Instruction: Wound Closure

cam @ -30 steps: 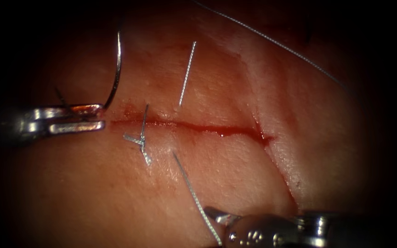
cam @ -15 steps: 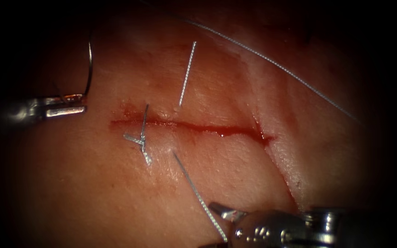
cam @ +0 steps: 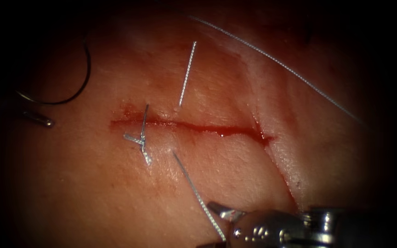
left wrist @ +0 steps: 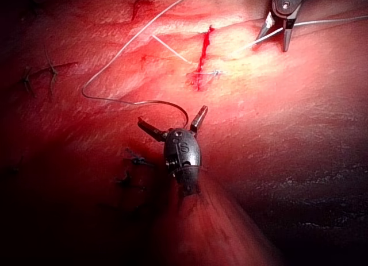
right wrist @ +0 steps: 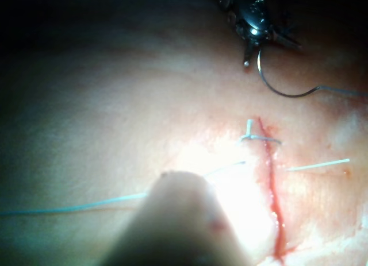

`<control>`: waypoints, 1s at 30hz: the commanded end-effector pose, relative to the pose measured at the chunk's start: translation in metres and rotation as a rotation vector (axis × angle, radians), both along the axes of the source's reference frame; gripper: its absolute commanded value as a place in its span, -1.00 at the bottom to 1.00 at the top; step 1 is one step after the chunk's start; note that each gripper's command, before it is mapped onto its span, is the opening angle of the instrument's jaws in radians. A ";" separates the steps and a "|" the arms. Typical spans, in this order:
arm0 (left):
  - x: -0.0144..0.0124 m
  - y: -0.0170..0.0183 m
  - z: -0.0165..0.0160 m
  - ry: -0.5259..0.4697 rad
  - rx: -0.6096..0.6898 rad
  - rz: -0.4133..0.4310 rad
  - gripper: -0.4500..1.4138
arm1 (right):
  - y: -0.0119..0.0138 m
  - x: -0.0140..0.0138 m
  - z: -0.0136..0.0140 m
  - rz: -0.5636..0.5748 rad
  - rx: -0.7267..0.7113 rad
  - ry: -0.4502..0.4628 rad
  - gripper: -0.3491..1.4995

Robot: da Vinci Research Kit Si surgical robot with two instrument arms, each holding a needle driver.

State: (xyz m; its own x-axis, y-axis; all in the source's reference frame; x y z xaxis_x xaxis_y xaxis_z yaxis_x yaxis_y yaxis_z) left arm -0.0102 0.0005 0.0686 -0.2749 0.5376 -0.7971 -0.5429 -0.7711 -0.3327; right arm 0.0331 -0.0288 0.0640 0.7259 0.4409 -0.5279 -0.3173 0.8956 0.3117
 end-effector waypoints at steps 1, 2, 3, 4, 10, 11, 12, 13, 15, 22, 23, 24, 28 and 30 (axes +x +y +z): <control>0.0004 0.0001 -0.0001 0.015 0.008 -0.023 0.55 | -0.0004 0.0007 0.0004 -0.002 0.000 0.002 0.85; 0.0006 0.0002 -0.0006 0.024 0.012 -0.036 0.41 | -0.0004 0.0007 0.0004 -0.002 0.000 0.002 0.83; 0.0006 0.0004 -0.0015 0.032 0.023 -0.044 0.33 | -0.0004 0.0007 0.0005 -0.002 0.000 0.002 0.83; 0.0004 0.0006 -0.0024 0.029 0.025 -0.046 0.33 | -0.0004 0.0006 0.0005 -0.002 0.000 0.002 0.83; -0.0024 0.0009 -0.0107 0.014 0.019 -0.024 0.35 | -0.0002 0.0000 0.0005 -0.002 0.001 0.006 0.83; -0.0043 0.0006 -0.0128 -0.016 0.039 0.000 0.30 | 0.0000 -0.0004 0.0003 -0.002 0.003 0.007 0.83; -0.0057 0.0003 -0.0136 -0.033 0.047 0.014 0.28 | 0.0002 -0.0007 0.0002 -0.002 0.005 0.007 0.82; -0.0065 0.0002 -0.0138 -0.042 0.050 0.022 0.26 | 0.0004 -0.0010 0.0000 -0.002 0.007 0.008 0.82; -0.0109 -0.0005 -0.0141 -0.089 0.054 0.065 0.15 | 0.0013 -0.0026 -0.0006 0.002 0.013 0.007 0.80; -0.0170 -0.0003 -0.0101 -0.160 0.135 0.099 0.08 | 0.0032 -0.0064 -0.0010 0.004 0.027 0.010 0.80; -0.0177 -0.0002 -0.0091 -0.171 0.153 0.108 0.08 | 0.0034 -0.0068 -0.0010 0.005 0.026 0.008 0.80; -0.0180 -0.0001 -0.0084 -0.179 0.168 0.117 0.06 | 0.0036 -0.0071 -0.0010 0.005 0.027 0.009 0.80; -0.0189 0.0001 -0.0042 -0.187 0.229 0.115 0.01 | 0.0037 -0.0080 -0.0012 0.001 0.029 0.011 0.85; -0.0189 0.0001 -0.0036 -0.186 0.233 0.122 0.01 | 0.0037 -0.0081 -0.0012 0.000 0.029 0.012 0.85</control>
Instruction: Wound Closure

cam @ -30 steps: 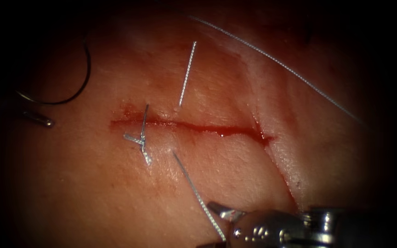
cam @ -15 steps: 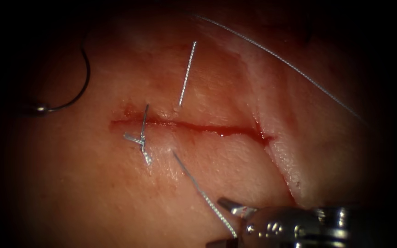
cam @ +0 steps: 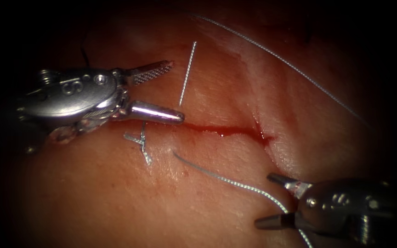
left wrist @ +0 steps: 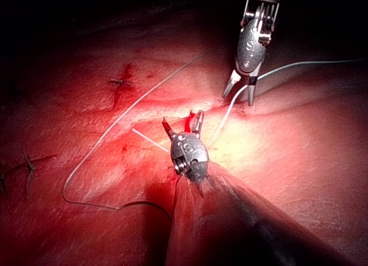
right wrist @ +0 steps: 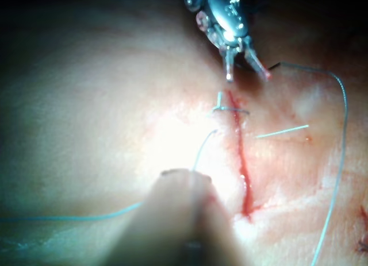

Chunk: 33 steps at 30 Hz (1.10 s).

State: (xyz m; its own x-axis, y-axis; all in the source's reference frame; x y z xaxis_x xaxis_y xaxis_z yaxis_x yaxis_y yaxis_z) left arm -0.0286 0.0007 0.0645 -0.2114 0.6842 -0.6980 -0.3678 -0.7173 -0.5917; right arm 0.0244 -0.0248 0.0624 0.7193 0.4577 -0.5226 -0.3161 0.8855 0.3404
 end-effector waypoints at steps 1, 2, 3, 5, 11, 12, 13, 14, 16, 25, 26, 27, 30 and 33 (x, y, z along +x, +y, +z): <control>-0.0005 -0.0003 0.0010 -0.003 0.003 0.009 0.01 | -0.0004 0.0004 0.0005 -0.003 0.001 0.002 0.85; -0.0003 -0.0006 0.0015 -0.003 0.005 0.016 0.01 | -0.0003 0.0002 0.0006 -0.004 0.001 0.002 0.85; -0.0002 -0.0010 0.0018 -0.003 0.007 0.021 0.01 | -0.0002 -0.0001 0.0007 -0.003 0.006 -0.003 0.85; 0.0000 -0.0019 0.0023 -0.003 0.007 0.030 -0.01 | -0.0001 -0.0006 0.0010 -0.034 -0.007 -0.014 0.91; 0.0000 -0.0046 0.0027 0.006 0.001 0.051 -0.06 | 0.0006 -0.0037 0.0005 -0.097 0.035 -0.018 0.96; -0.0001 -0.0050 0.0027 0.008 -0.001 0.054 -0.08 | 0.0009 -0.0043 0.0001 -0.107 0.061 -0.002 0.96; -0.0002 -0.0053 0.0027 0.010 -0.002 0.057 -0.08 | 0.0012 -0.0048 -0.0002 -0.092 0.086 0.032 0.94; -0.0003 -0.0056 0.0028 0.009 -0.004 0.058 -0.10 | 0.0015 -0.0051 -0.0004 -0.077 0.122 0.077 0.94; -0.0006 -0.0062 0.0029 0.011 -0.007 0.063 -0.12 | 0.0021 -0.0057 -0.0009 0.001 0.190 0.175 0.96; -0.0023 -0.0089 0.0034 -0.001 -0.024 0.093 -0.19 | 0.0037 -0.0026 -0.0001 0.130 0.380 0.438 0.91; -0.0023 -0.0089 0.0034 -0.001 -0.024 0.093 -0.19 | 0.0037 -0.0026 -0.0001 0.130 0.380 0.438 0.91; -0.0025 -0.0091 0.0034 -0.002 -0.025 0.095 -0.19 | 0.0040 -0.0021 0.0001 0.142 0.388 0.462 0.89; -0.0030 -0.0098 0.0034 -0.005 -0.027 0.106 -0.21 | 0.0049 -0.0006 0.0011 0.191 0.382 0.487 0.85; -0.0035 -0.0104 0.0035 -0.005 -0.028 0.117 -0.23 | 0.0061 0.0007 0.0023 0.237 0.370 0.473 0.85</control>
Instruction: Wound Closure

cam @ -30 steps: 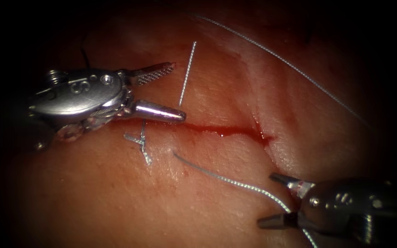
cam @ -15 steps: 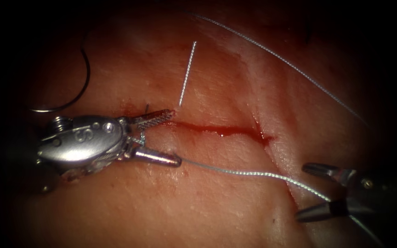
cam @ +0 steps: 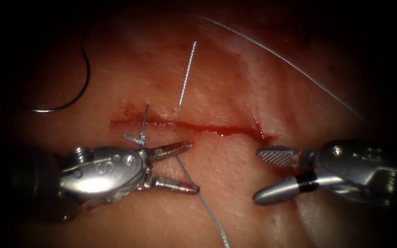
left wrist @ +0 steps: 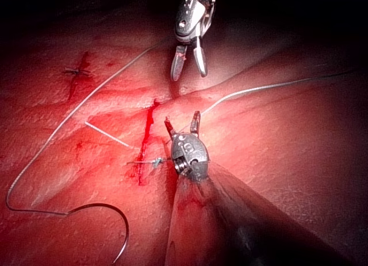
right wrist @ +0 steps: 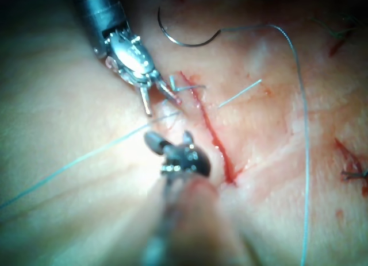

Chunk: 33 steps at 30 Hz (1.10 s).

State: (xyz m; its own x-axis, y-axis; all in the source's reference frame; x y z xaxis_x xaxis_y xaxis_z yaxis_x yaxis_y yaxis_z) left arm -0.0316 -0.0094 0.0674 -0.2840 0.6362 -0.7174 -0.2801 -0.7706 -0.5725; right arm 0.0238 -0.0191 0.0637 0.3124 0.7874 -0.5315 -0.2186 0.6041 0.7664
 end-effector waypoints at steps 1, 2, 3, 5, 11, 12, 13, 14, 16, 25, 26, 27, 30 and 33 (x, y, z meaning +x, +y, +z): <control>-0.0008 -0.0007 0.0007 -0.001 -0.002 0.009 -0.23 | 0.0015 0.0018 0.0019 0.042 -0.009 -0.015 0.82; -0.0009 -0.0008 0.0007 -0.002 -0.003 0.012 -0.23 | 0.0020 0.0019 0.0024 0.057 -0.013 -0.025 0.82; -0.0009 -0.0010 0.0007 -0.002 -0.004 0.018 -0.23 | 0.0026 0.0021 0.0031 0.082 -0.015 -0.040 0.82; -0.0010 -0.0011 0.0007 -0.003 -0.004 0.021 -0.23 | 0.0031 0.0021 0.0036 0.100 -0.014 -0.051 0.82; -0.0008 -0.0018 0.0002 -0.009 -0.004 0.037 -0.24 | 0.0061 0.0030 0.0071 0.205 -0.036 -0.110 0.83; -0.0009 -0.0020 0.0001 -0.012 -0.004 0.041 -0.24 | 0.0068 0.0036 0.0080 0.225 -0.039 -0.119 0.83; -0.0009 -0.0021 0.0000 -0.012 -0.004 0.042 -0.26 | 0.0069 0.0039 0.0083 0.232 -0.040 -0.120 0.83; -0.0009 -0.0022 -0.0001 -0.013 -0.005 0.044 -0.26 | 0.0073 0.0044 0.0088 0.247 -0.044 -0.122 0.82; -0.0010 -0.0025 -0.0004 -0.014 -0.004 0.050 -0.26 | 0.0079 0.0059 0.0103 0.277 -0.048 -0.133 0.82; -0.0007 -0.0030 -0.0010 -0.015 -0.007 0.054 -0.26 | 0.0094 0.0100 0.0131 0.309 -0.039 -0.124 0.82; -0.0006 -0.0030 -0.0011 -0.015 -0.007 0.054 -0.26 | 0.0095 0.0103 0.0132 0.312 -0.040 -0.126 0.82; -0.0005 -0.0031 -0.0012 -0.014 -0.007 0.052 -0.26 | 0.0097 0.0105 0.0135 0.316 -0.041 -0.128 0.82; -0.0001 -0.0030 -0.0014 -0.011 -0.008 0.048 -0.26 | 0.0102 0.0109 0.0141 0.323 -0.044 -0.133 0.80; 0.0003 -0.0029 -0.0017 -0.009 -0.008 0.044 -0.28 | 0.0103 0.0110 0.0148 0.326 -0.049 -0.135 0.80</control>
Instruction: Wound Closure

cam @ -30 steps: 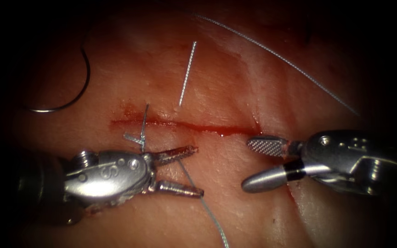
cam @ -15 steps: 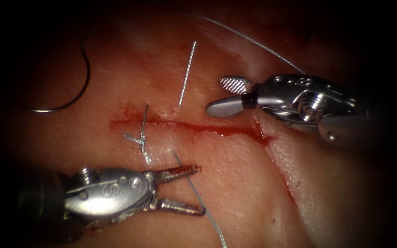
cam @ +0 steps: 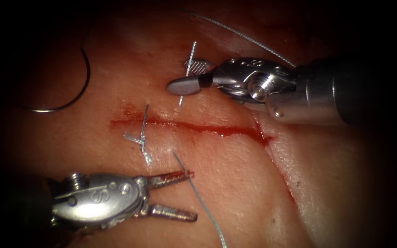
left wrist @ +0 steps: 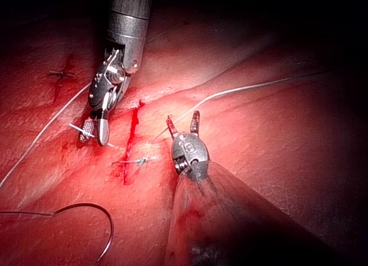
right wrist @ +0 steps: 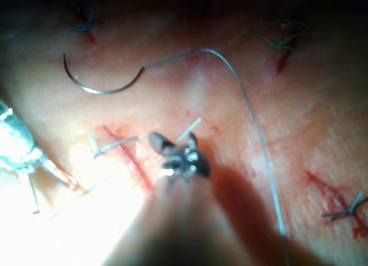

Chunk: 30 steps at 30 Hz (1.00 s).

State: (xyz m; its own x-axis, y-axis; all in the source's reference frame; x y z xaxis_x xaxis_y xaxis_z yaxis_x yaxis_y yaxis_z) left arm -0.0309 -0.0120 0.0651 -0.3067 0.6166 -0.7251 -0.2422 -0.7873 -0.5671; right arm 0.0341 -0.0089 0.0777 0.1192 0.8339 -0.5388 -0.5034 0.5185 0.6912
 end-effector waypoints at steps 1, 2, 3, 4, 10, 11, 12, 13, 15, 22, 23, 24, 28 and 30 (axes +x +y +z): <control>-0.0003 -0.0003 0.0005 -0.001 0.001 -0.002 -0.28 | 0.0001 0.0006 0.0011 0.003 -0.001 0.001 0.76; -0.0002 -0.0002 0.0005 0.000 0.000 -0.003 -0.30 | 0.0001 0.0005 0.0013 0.003 0.004 0.003 0.73; -0.0001 -0.0002 0.0005 0.001 0.000 -0.005 -0.30 | 0.0001 0.0004 0.0014 0.005 0.008 0.004 0.63; -0.0001 -0.0002 0.0005 0.001 0.000 -0.005 -0.30 | 0.0000 0.0002 0.0014 0.003 0.008 0.006 0.25; 0.0001 -0.0001 0.0005 0.000 0.000 -0.004 -0.32 | 0.0005 -0.0008 0.0003 -0.001 0.014 0.035 -1.00; 0.0001 -0.0001 0.0005 0.000 0.000 -0.004 -0.32 | 0.0007 -0.0009 0.0002 0.004 0.021 0.038 -1.00; 0.0001 -0.0001 0.0005 0.000 0.000 -0.004 -0.32 | 0.0008 -0.0010 0.0000 0.007 0.022 0.041 -1.00; 0.0001 -0.0001 0.0005 0.000 0.000 -0.003 -0.32 | 0.0011 -0.0011 -0.0002 0.007 0.018 0.042 -1.00; 0.0001 -0.0001 0.0005 0.000 0.000 -0.003 -0.32 | 0.0019 -0.0013 -0.0007 0.011 0.019 0.043 -1.00; 0.0002 -0.0001 0.0005 0.002 0.000 -0.005 -0.33 | 0.0031 -0.0015 -0.0016 0.021 0.008 0.055 -1.00; 0.0002 -0.0001 0.0005 0.002 0.000 -0.005 -0.35 | 0.0032 -0.0015 -0.0017 0.020 0.004 0.054 -1.00; 0.0002 -0.0001 0.0005 0.001 0.000 -0.005 -0.35 | 0.0033 -0.0015 -0.0018 0.022 0.004 0.056 -1.00; 0.0003 -0.0001 0.0005 0.001 0.000 -0.005 -0.35 | 0.0036 -0.0016 -0.0020 0.023 0.000 0.057 -1.00; 0.0003 -0.0001 0.0005 0.001 0.000 -0.005 -0.35 | 0.0036 -0.0016 -0.0021 0.024 0.000 0.059 -1.00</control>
